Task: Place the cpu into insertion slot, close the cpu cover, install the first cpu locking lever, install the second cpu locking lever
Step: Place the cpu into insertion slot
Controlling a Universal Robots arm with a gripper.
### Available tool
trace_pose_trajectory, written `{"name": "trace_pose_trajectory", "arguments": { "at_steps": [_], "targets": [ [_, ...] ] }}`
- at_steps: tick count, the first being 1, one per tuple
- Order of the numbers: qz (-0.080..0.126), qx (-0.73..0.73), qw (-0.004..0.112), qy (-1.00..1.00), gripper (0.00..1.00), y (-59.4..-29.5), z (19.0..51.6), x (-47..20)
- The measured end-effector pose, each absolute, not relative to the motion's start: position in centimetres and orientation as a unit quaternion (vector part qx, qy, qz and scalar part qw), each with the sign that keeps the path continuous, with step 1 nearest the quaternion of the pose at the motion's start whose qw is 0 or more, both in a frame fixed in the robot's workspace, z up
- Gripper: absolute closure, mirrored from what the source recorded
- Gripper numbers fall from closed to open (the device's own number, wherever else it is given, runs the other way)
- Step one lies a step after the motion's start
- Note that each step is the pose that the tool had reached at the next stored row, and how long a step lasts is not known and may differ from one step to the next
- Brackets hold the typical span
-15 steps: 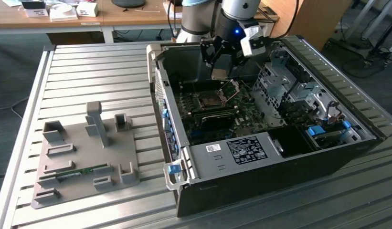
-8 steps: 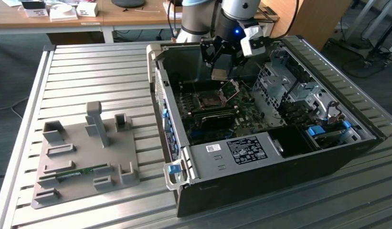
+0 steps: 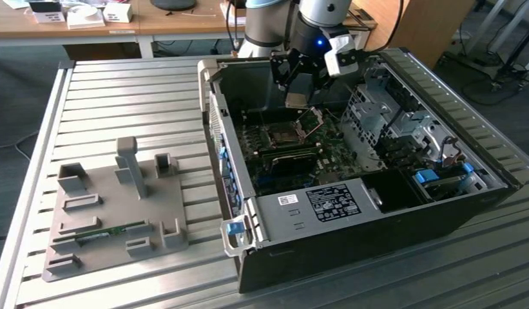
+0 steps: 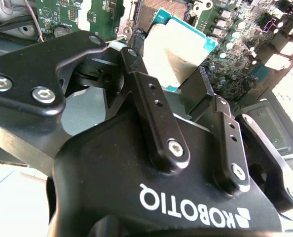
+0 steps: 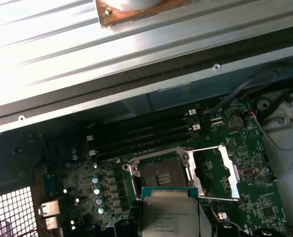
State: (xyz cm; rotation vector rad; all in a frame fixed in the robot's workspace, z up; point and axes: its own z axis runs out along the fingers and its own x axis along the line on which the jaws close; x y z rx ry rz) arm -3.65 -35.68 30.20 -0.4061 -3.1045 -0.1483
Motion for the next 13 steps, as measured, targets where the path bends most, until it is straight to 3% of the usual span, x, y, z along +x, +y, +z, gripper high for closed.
{"name": "trace_pose_trajectory", "arguments": {
  "at_steps": [13],
  "targets": [
    [-0.047, -0.172, 0.002, -0.984, 0.46, -35.68, 30.04, -3.65]
  ]
}}
